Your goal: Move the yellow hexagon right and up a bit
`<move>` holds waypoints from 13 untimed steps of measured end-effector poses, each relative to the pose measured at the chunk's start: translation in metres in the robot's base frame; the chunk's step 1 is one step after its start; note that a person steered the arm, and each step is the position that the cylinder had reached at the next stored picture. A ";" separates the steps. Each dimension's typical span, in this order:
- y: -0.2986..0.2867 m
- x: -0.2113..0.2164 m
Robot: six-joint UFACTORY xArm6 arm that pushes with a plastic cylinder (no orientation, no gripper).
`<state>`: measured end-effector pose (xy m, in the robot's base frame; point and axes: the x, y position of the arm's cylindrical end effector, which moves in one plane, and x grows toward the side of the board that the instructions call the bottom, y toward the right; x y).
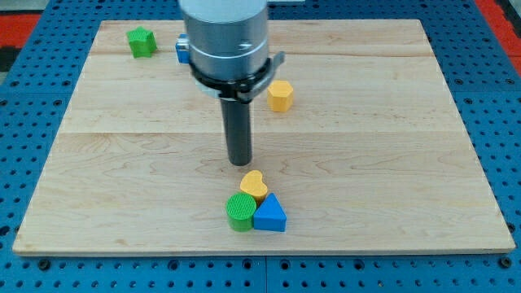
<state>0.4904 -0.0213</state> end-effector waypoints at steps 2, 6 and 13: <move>0.012 0.034; -0.007 -0.033; 0.120 -0.119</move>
